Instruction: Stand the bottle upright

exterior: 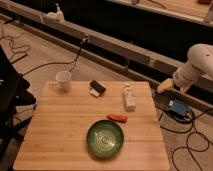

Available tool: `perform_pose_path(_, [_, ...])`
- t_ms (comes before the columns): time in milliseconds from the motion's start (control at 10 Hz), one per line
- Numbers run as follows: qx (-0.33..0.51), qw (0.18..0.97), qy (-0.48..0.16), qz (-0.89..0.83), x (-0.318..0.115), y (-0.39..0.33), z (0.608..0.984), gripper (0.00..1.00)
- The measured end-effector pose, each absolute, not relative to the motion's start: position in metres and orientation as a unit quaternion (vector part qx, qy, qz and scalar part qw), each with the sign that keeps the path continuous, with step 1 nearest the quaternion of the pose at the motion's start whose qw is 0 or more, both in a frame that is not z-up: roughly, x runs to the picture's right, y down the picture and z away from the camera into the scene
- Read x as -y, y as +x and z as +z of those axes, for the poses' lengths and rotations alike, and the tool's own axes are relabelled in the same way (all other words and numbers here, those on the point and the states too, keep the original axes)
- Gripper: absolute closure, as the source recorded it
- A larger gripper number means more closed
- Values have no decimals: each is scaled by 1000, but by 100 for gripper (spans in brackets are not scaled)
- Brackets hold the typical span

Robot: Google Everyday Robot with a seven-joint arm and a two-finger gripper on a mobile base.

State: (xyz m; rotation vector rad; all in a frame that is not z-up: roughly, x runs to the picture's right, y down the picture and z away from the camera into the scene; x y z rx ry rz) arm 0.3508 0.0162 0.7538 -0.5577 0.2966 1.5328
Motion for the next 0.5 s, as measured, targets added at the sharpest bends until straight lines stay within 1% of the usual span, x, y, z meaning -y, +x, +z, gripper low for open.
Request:
perform_pose_path(200, [-113, 690, -259, 666, -4, 315, 771, 20])
perform_pose_path(500, [-59, 721, -235, 650, 14, 258, 796, 20])
